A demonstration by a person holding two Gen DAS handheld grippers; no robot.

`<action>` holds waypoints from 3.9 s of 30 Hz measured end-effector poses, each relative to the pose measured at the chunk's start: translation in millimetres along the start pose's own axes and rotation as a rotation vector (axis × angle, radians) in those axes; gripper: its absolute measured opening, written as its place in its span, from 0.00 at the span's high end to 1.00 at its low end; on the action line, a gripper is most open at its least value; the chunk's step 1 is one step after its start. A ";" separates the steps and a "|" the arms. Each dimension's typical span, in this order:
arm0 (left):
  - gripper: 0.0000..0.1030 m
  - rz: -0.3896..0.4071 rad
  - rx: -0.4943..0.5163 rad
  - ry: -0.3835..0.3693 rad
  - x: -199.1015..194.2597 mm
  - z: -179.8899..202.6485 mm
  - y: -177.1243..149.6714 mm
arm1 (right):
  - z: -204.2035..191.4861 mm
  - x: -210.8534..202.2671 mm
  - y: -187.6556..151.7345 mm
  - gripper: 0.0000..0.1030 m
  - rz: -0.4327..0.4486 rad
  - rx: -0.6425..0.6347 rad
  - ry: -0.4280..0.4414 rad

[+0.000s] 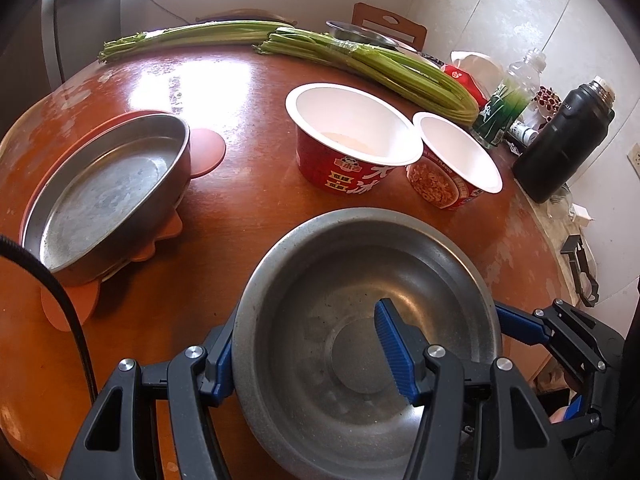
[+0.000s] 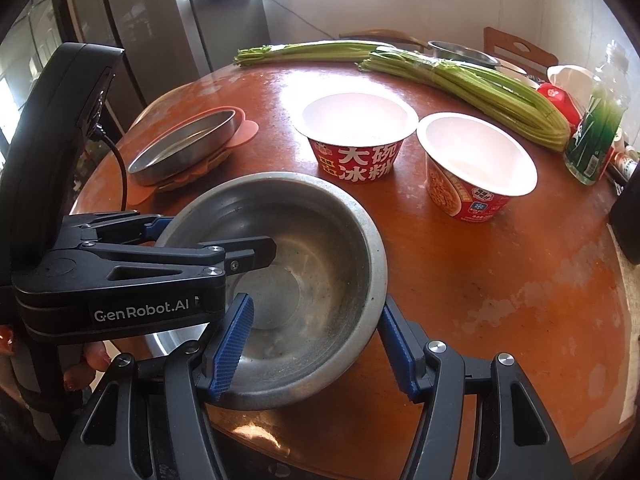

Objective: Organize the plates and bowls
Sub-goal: 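Lower the steel bowl onto the table and open the left gripper, then move the left gripper to the red-printed white bowl rim and close, then lift the red-printed bowl with the left gripper over the steel bowl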

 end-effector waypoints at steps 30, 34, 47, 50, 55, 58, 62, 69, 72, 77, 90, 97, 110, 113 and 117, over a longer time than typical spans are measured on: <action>0.40 0.136 0.026 0.043 -57.2 -2.5 23.5 | 26.0 -25.0 33.3 0.36 0.087 0.116 0.049; 0.40 0.140 0.022 0.048 -57.1 -7.9 37.1 | 28.0 -17.8 47.3 0.36 0.085 0.155 0.080; 0.40 0.083 0.058 0.067 -22.1 -16.9 115.5 | 40.9 25.8 86.6 0.36 0.035 0.262 0.127; 0.40 0.063 0.061 0.063 -8.9 -18.7 130.0 | 43.6 31.0 93.1 0.36 0.035 0.273 0.127; 0.41 0.013 0.054 0.039 17.7 -17.6 145.0 | 44.8 39.3 103.1 0.36 0.032 0.283 0.125; 0.41 -0.005 0.056 0.020 29.9 -15.1 149.9 | 45.0 44.5 106.7 0.36 0.025 0.284 0.120; 0.41 -0.044 0.056 0.003 46.9 -13.5 151.8 | 45.8 48.5 109.8 0.36 0.024 0.286 0.110; 0.57 -0.102 0.064 -0.033 65.6 -10.5 145.3 | 45.7 55.5 113.1 0.36 0.026 0.276 0.097; 0.58 -0.112 0.062 -0.064 67.3 -7.8 143.2 | 43.4 56.0 114.3 0.36 0.030 0.262 0.096; 0.58 -0.091 0.065 -0.072 58.0 -6.8 142.8 | 40.6 52.9 114.6 0.36 0.042 0.248 0.093; 0.58 -0.014 0.057 -0.063 19.3 -5.1 133.8 | 23.8 24.4 113.8 0.36 0.100 0.199 0.104; 0.58 0.023 0.063 -0.050 -1.4 1.1 124.8 | 17.2 7.5 111.1 0.36 0.131 0.176 0.103; 0.58 0.065 0.069 -0.047 -31.9 14.0 104.7 | 4.0 -27.5 96.4 0.36 0.180 0.131 0.093; 0.58 0.076 0.067 -0.051 -38.9 15.7 97.6 | 0.0 -35.1 89.5 0.36 0.183 0.116 0.092; 0.58 0.084 0.069 -0.051 -46.1 20.1 90.0 | -4.6 -44.6 80.8 0.36 0.190 0.104 0.093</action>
Point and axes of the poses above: each gripper's, at about its wrist camera, not at the fingertips, and x roughly the way its jaws point, z to its right, y to its top, the point moved 5 cm from there along x, roughly the way its jaws point, and after that the axes turned 1 degree about x, right-handed, at the moved point
